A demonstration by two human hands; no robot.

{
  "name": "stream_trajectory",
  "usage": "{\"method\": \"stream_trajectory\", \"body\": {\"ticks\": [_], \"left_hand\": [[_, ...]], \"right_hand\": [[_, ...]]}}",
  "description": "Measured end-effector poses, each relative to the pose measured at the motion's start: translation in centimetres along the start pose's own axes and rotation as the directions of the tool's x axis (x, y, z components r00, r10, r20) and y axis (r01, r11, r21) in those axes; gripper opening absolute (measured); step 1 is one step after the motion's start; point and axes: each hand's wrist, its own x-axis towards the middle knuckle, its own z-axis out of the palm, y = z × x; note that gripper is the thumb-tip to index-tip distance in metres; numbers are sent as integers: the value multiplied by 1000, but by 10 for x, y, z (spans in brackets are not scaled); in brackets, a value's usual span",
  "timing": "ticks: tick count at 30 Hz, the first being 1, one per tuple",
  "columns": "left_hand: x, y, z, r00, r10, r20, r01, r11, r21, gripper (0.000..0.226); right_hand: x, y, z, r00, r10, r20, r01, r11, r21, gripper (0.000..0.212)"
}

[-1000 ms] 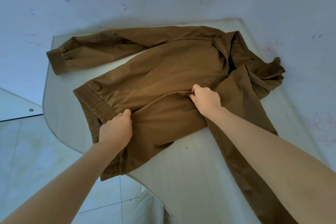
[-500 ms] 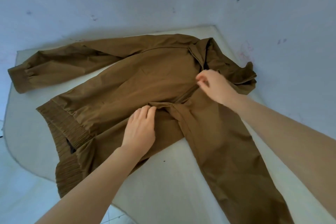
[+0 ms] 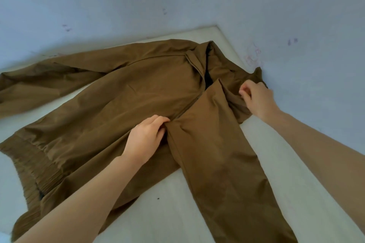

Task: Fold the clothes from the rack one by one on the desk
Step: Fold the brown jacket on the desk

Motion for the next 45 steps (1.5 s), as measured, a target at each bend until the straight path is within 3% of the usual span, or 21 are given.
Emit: {"method": "stream_trajectory", "body": {"ticks": [2,5,7,9,12,15,17,19,23,27,31,33,35,39,42,45], "left_hand": [[1,-4,-1,999,11,-31,-13,998,-63,29],[4,-4,-1,1000,10,-20,-12,994,-109,31],[6,-5,-1,1000,17,-1,-17,992,-125,32],[7,-4,-4,1000,21,14,-19,990,-143,32],[9,-4,-9,999,-16,49,25,980,-197,30],[12,-6,-13,994,-99,56,111,948,-298,20],[16,-7,-15,982,-185,36,185,908,-376,14],[24,-14,-13,956,-293,14,273,872,-407,14],[44,-32,-1,917,-398,28,391,882,-263,18],[47,-28,-8,895,-444,46,444,874,-198,21],[17,-15,-22,877,-478,-50,451,855,-257,24],[-7,2,-29,855,-515,-55,474,820,-320,13],[-23,21,-28,835,-547,55,526,766,-369,13],[-39,42,-12,787,-565,249,615,679,-401,36],[-38,47,-11,781,-572,250,609,614,-502,40],[-36,45,-21,804,-556,210,559,586,-587,36]], "right_hand": [[1,8,-2,999,-8,32,8,1000,4,7],[-1,6,4,979,-49,197,39,998,51,56],[-1,-7,10,963,-34,267,-4,990,141,74],[0,-18,15,957,22,289,-79,979,189,67],[5,-16,15,987,21,162,-55,976,211,22],[11,-4,7,997,7,80,-25,976,218,16],[14,1,2,997,81,4,-81,982,168,8],[18,5,2,987,152,-59,-149,988,51,8],[17,1,16,983,179,44,-162,955,-249,14],[8,-16,17,978,200,-66,-209,959,-193,12],[-28,-28,8,956,139,-257,-172,979,-110,23],[-55,-33,8,964,161,-210,-161,987,18,24],[-78,-39,11,963,268,-30,-255,940,225,31],[-112,-53,15,841,372,392,-508,791,340,47],[-123,-60,10,803,385,455,-579,685,441,40],[-122,-73,-6,859,359,366,-509,675,535,25]]}}
